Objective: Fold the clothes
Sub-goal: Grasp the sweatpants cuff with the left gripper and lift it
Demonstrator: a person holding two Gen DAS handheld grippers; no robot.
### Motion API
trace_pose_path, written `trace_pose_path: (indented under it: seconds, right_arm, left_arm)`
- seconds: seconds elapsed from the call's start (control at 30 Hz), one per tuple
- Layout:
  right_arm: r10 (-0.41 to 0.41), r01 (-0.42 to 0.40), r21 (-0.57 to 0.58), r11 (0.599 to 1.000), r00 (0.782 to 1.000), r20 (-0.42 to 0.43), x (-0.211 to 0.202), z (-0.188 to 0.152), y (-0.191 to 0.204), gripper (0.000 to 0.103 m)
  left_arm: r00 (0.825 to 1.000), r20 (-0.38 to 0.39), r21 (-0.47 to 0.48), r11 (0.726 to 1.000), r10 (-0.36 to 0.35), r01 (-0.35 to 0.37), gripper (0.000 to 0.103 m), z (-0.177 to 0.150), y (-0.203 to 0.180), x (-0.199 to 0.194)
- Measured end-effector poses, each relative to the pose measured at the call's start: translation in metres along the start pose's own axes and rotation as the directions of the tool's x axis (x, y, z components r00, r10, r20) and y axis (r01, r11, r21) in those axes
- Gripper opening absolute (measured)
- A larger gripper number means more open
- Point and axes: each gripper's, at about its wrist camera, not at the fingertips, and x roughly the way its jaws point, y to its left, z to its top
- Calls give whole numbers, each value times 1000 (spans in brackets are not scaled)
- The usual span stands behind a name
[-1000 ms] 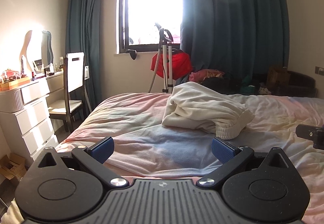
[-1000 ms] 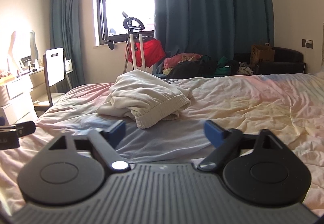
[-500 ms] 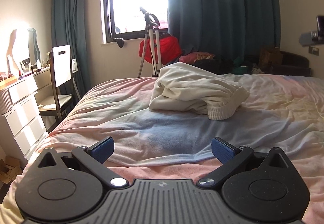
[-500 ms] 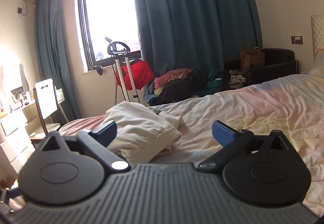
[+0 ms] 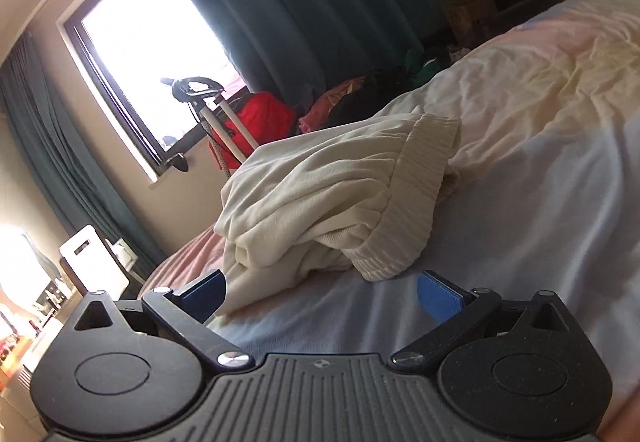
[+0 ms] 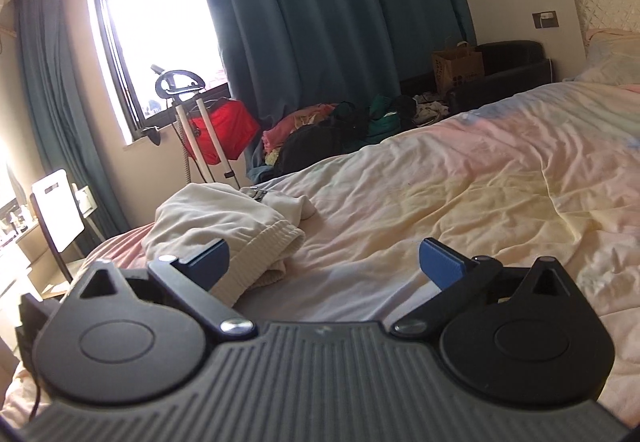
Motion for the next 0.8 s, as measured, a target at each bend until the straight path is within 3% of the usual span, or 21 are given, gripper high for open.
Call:
trace_pose_path:
  seconds: [0.13,0.23,0.3,0.43,0.5,0.53,0.57,0.6,0.67,0.8]
  right_arm:
    - [-19,23,71,997,999,-51,31,-7,-16,103]
    - [-45,56,119,991,994,-96,51,-12,-25,103]
    - [-39,56,153,987,993,-111,57,-16,-30,103]
    - [-59,80,170,982,990,-125,65,-22,-34,103]
    - [-44,66,171,983,990,-133,66,-25,-35,103]
    - [-41,64,173,983,990,-131,66,-26,-35,103]
    - [-47,69,174,982,991,-127,65,-27,-35,103]
    - [-53,75,174,982,991,-124,64,-28,-34,103]
    - [-56,75,157,985,991,-124,64,-30,-31,103]
    - [-37,50,120,991,994,-104,60,-36,-24,103]
  left_arm:
    - [999,-23,56,998,31,-30,100,7,-26,43]
    - [995,50,79,992,92,-95,98,13,-36,52]
    - [982,101,46,985,161,-166,98,21,-35,54]
    - [964,163,-174,968,210,-181,94,44,-2,51]
    - [952,179,-304,934,250,-188,61,57,21,44]
    - [950,168,-358,914,264,-190,58,66,34,42]
    - [958,143,-402,899,249,-173,51,73,48,43]
    - [969,113,-440,886,218,-148,33,80,61,46]
    - [975,100,-480,868,198,-127,13,78,84,34]
    - [981,92,-543,834,173,-96,11,70,130,2]
